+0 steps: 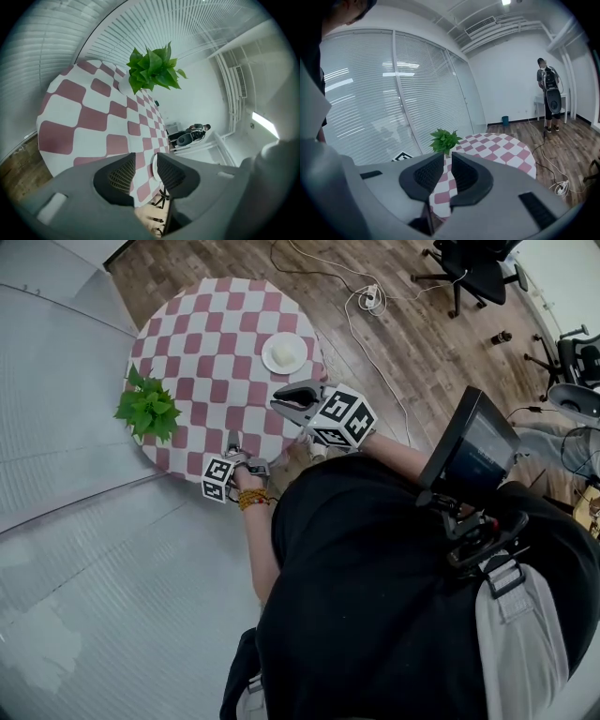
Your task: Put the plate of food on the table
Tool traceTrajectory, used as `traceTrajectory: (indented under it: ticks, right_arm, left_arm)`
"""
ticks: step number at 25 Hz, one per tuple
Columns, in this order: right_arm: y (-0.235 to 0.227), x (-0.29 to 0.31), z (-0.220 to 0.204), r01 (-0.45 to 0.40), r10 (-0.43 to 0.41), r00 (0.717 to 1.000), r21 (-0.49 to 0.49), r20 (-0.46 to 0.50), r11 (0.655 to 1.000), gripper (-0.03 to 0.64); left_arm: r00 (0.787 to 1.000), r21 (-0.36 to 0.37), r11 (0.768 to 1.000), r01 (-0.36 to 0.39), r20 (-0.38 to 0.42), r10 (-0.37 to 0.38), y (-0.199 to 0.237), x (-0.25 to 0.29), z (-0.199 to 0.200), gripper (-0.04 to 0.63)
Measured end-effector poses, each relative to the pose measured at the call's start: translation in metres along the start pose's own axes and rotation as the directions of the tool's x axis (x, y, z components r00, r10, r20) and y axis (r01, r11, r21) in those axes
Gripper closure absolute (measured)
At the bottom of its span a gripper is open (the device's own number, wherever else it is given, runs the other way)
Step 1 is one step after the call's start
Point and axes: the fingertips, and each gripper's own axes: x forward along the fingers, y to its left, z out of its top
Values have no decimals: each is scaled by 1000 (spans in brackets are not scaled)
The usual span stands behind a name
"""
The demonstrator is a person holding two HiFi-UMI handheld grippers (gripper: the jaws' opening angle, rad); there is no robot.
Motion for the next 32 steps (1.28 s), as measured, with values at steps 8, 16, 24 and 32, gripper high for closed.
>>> traceTrajectory:
  ticks: [8, 16, 24, 32]
  right_arm:
    - [-6, 3, 20, 26, -22, 998, -65, 58, 998, 558]
    - [-5, -6, 45, 38, -24, 994, -125, 110, 991, 558]
    - [0, -18, 62, 41, -19, 989, -152, 146, 988, 559]
    - [12, -21, 71, 48, -22, 985, -154, 171, 987, 560]
  left_arm:
    - [994, 153, 988, 16, 108, -33, -28, -24, 32, 465]
    - [950, 315, 931, 183, 186, -250, -106, -45, 56, 465]
    - [876, 486, 795, 362, 115, -468, -189, -64, 53, 466]
    - [852, 664, 653, 365, 44, -522, -227, -81, 35, 471]
